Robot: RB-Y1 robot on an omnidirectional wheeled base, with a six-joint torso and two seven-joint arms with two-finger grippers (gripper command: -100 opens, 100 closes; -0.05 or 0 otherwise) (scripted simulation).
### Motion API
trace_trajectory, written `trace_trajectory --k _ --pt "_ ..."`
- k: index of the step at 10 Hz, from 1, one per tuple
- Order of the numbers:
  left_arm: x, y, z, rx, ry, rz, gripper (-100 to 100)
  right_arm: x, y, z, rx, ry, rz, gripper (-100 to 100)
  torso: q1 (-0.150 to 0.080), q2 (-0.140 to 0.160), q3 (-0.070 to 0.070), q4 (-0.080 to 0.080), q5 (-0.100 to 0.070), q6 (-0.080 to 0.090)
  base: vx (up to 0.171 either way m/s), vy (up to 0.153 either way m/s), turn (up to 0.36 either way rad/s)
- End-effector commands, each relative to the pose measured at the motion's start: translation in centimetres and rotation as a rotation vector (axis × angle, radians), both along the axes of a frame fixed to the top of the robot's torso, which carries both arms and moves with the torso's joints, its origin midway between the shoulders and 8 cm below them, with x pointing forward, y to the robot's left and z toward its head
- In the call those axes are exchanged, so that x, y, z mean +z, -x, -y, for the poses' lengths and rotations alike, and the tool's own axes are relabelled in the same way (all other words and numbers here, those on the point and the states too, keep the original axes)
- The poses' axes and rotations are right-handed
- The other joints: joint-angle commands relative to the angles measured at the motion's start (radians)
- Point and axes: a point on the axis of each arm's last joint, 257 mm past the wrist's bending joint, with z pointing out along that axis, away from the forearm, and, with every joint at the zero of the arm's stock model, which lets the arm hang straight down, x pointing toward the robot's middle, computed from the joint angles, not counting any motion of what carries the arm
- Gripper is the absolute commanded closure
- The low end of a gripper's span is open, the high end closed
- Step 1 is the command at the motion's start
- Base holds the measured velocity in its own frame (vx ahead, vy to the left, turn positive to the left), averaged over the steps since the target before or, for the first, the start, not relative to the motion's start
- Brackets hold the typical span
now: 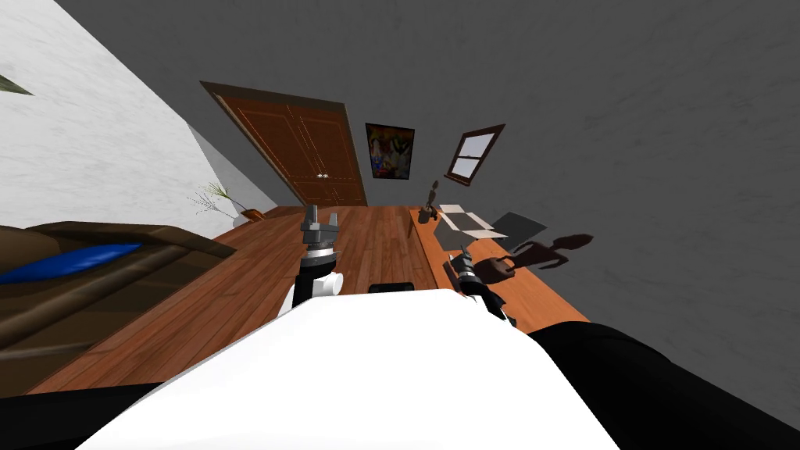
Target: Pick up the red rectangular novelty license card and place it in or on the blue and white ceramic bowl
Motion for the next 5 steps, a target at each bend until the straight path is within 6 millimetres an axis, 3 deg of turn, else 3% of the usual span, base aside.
trace_trajectory --k 1,2,3,5 --pt "0.0 0.0 0.0 0.000 0.000 0.000 0 -1.0 0.9 0.4 -0.016 -0.038 -0.037 -100 0.000 0.000 0.000 0.000 0.000 0.000 0.065 -0.001 0.038" --pt "0.0 0.0 0.0 0.000 0.000 0.000 0 -2.8 2.3 1.5 -0.048 -0.101 -0.082 -100 0.000 0.000 0.000 0.000 0.000 0.000 0.060 -0.004 0.080" --pt "0.0 0.0 0.0 0.000 0.000 0.000 0 -3.1 2.3 1.4 -0.048 -0.105 -0.094 -100 0.000 0.001 0.000 0.000 0.000 0.000 0.047 -0.005 0.050" --pt "0.0 0.0 0.0 0.000 0.000 0.000 0 -6.5 5.6 3.4 -0.118 -0.214 -0.188 -100 0.000 0.001 0.000 0.000 0.000 0.000 0.088 -0.010 0.104"
